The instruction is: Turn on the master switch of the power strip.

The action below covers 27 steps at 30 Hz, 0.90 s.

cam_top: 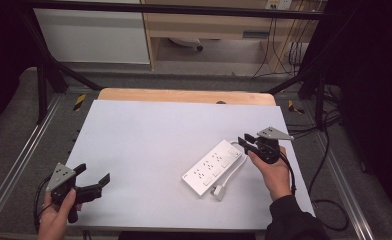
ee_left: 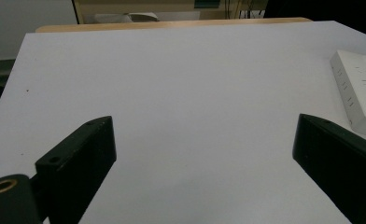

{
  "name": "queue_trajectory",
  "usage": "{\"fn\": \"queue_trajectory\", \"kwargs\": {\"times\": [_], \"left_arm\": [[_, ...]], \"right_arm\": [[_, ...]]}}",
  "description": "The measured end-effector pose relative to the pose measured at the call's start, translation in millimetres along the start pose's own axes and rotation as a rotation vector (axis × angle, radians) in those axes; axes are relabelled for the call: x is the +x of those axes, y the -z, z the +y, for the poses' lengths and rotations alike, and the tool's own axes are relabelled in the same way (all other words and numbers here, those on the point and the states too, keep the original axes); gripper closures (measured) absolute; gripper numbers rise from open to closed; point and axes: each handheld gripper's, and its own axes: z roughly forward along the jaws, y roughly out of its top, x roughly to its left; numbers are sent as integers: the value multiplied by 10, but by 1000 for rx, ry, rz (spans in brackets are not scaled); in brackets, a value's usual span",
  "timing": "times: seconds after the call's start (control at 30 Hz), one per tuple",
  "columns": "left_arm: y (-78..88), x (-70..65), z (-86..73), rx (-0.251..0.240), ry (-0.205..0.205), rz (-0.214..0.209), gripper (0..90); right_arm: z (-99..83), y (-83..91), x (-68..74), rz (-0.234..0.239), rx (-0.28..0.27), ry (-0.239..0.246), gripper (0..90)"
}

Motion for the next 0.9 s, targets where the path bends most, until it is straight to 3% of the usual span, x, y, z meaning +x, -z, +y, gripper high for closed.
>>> {"fn": "queue_trajectory", "kwargs": {"times": [0.47,0.9], "left_arm": [[1,-2,0,-1,3,-2,61],[0,-4,0,-2,2,-3,60]], "right_arm": [[63,-130,59,13,-4,55,851],[50,-219,107,30,38,76,900]]}}
